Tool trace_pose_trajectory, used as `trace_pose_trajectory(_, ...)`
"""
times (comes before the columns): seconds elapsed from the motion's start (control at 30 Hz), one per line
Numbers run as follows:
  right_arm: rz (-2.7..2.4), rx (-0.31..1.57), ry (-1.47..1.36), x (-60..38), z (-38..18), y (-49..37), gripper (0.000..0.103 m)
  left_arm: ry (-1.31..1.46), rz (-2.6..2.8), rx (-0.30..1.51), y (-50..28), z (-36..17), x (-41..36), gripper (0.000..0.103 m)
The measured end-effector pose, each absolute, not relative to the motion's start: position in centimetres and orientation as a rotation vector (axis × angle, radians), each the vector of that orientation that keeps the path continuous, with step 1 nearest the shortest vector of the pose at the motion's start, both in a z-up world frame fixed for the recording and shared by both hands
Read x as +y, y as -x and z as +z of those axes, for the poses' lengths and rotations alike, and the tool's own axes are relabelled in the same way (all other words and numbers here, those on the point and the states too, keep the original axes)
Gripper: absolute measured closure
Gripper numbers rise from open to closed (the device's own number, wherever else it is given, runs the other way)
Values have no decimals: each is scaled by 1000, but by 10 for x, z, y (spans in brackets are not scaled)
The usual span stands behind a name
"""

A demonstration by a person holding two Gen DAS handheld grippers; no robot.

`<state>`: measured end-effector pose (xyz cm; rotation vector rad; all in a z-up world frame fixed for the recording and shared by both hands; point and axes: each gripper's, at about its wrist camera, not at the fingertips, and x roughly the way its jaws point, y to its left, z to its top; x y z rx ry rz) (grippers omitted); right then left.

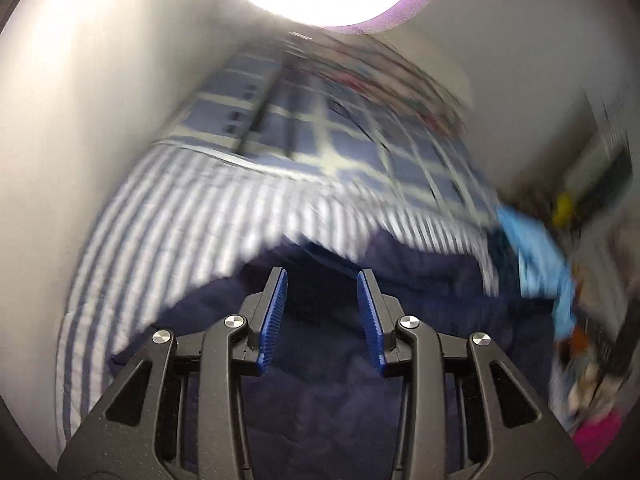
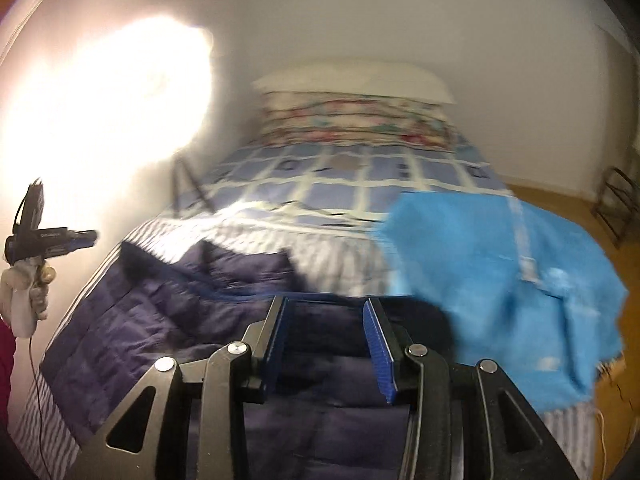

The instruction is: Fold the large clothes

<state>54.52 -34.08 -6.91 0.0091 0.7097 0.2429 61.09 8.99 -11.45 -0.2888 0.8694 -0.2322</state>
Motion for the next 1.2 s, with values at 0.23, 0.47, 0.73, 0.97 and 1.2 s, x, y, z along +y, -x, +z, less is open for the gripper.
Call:
trace_pose_trajectory(0.23,257,765,83,-287,-125,-575,64,129,-294,929,-624,-173,8,68)
trace_pose_trajectory(0.47,76,879,133,-317,-178,-612,79,56,-146,941,-656,-227,15,68)
trace_pose_trajectory(0.73,110,849,41,-329,-146,-577,71,79,-265,873,-603,-173,-6,68)
trace_pose_trajectory(0.97,180,790,-84,-353,-97,-494,70,20,-407,877,-557,-166,-75,68)
trace_pose_trajectory(1.2,193,792,-119,-374,-80,-431,70,-67,-364,951,-571,-220,-105,68)
